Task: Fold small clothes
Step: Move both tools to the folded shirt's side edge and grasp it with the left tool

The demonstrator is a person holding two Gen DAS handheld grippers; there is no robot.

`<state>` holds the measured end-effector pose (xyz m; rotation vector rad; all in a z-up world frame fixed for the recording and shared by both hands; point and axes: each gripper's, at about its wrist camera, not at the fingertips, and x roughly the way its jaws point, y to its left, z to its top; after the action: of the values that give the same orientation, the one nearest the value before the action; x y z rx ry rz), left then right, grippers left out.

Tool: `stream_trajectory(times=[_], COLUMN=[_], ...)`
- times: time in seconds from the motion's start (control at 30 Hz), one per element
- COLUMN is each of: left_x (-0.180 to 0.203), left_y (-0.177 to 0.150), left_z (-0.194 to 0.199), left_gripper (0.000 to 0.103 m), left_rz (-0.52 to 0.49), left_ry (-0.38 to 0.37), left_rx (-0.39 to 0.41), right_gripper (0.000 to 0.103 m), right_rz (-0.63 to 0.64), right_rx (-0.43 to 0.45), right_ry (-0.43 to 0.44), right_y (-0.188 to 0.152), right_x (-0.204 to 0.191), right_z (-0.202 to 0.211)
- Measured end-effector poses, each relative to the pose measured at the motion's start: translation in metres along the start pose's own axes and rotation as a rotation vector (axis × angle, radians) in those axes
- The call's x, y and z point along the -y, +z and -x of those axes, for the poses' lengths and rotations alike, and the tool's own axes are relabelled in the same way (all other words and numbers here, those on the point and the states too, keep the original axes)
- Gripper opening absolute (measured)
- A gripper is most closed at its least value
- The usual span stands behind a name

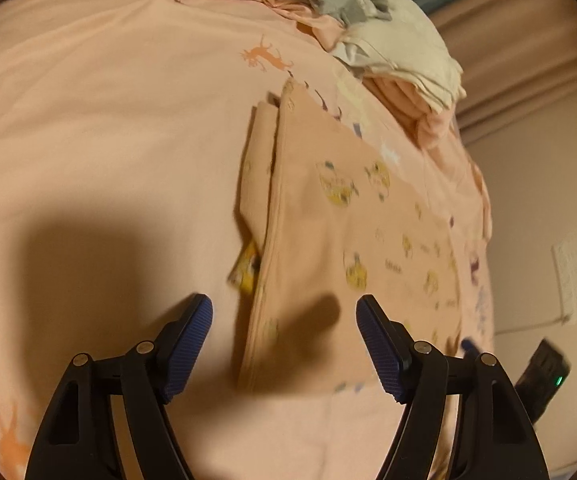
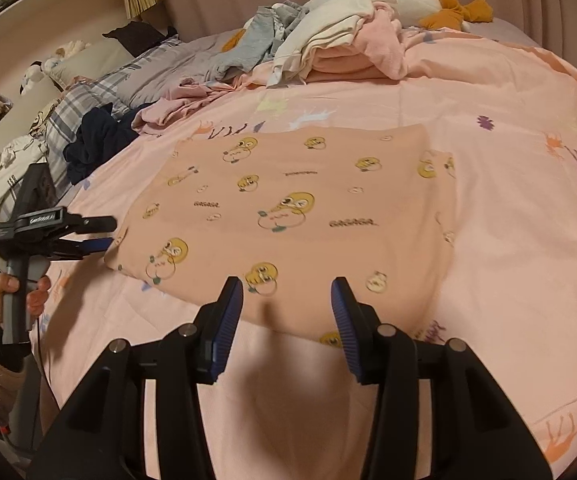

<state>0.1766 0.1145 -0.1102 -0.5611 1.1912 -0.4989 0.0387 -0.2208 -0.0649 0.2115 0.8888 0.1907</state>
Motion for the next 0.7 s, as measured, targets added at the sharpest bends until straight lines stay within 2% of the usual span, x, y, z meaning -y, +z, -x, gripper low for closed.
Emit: stream_trajectory(times=[0.03,0.3,0.43,0.57,0.6,0.67,0.7], left_x=[0.000,0.008,0.022,0.041,0.045,0.049,0.049], left_y=[0.006,0.042,0.051,0.049,0.049,0.048,0.048], left_z=[-0.005,-0.037,-0.050,-0.055,-0.055,-0.055,-0.055], left_gripper=[0.073,0.073,0.073,0.073,0.071,0.055,0.043], left_rz=[0.010,0.037,0.002,-0.080,-0.100,-0.127,-0.138], left_ry=[-0.034,-0.166,-0.165,-0.099,-0.071,-0.036,-0.016], left_rx=[-0.005,-0.040,-0.059,-0.066,-0.068,-0.066,-0.068], right_gripper=[0.046,0.046,0.048,0.048,0.048,0.048,0.047], right_rz=[-0.002,0.011,0.017,0.048,0.056,0.071,0.078], right_rx=[-0.001,-0.009,-0.023,-0.027,-0.029,-0.037,-0.041], right_ry=[0.005,0.031,0.037,0.043,0.045,0.038,0.034], right_y=[0.002,0.013,0.024,0.045,0.051,0.065,0.071], right_x=[-0.002,-0.008,-0.011,-0.021,-0.024,-0.031,-0.034], right_z=[-0.002,-0.020,-0.034,-0.053,-0.058,-0.073,-0.079])
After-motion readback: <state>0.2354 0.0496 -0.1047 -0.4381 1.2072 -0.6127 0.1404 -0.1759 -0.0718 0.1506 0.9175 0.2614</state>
